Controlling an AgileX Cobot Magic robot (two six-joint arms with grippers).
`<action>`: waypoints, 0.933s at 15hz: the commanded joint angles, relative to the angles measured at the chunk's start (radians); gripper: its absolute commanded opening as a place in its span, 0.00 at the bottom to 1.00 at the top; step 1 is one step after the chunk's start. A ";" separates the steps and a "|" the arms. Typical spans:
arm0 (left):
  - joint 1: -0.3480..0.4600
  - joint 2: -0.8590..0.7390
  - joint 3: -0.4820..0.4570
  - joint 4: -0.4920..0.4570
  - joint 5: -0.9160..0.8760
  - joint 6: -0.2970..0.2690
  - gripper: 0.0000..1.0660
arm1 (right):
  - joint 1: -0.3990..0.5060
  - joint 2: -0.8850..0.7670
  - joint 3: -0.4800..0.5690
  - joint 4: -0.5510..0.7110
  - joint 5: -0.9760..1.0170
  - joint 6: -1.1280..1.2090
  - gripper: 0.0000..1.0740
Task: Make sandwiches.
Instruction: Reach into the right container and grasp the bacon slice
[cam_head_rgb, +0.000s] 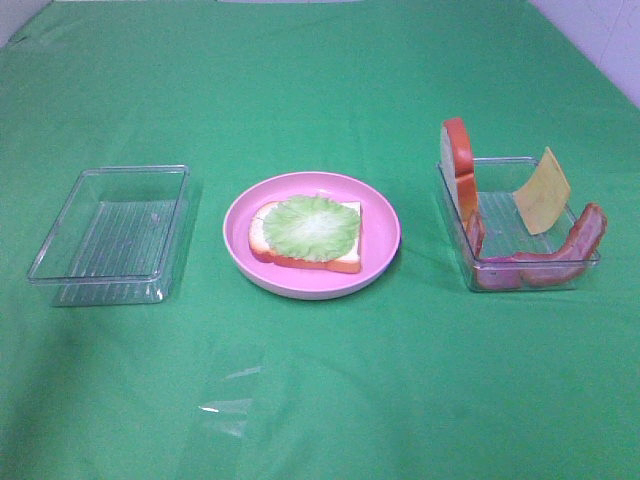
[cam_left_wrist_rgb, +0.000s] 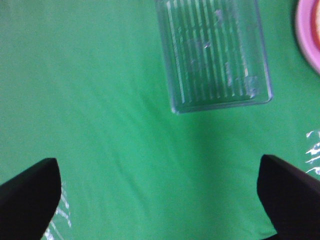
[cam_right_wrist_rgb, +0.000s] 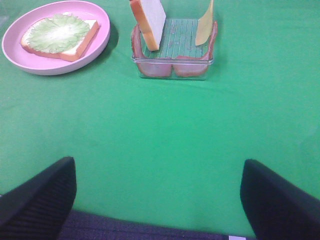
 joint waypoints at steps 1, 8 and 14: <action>0.081 -0.171 0.179 -0.005 0.070 -0.005 0.96 | 0.000 -0.018 0.004 0.003 -0.005 0.006 0.81; 0.130 -0.840 0.584 -0.009 0.038 -0.010 0.96 | 0.000 -0.018 0.004 0.003 -0.005 0.006 0.81; 0.130 -1.303 0.763 -0.009 0.034 -0.006 0.96 | 0.000 -0.018 0.004 0.003 -0.005 0.006 0.81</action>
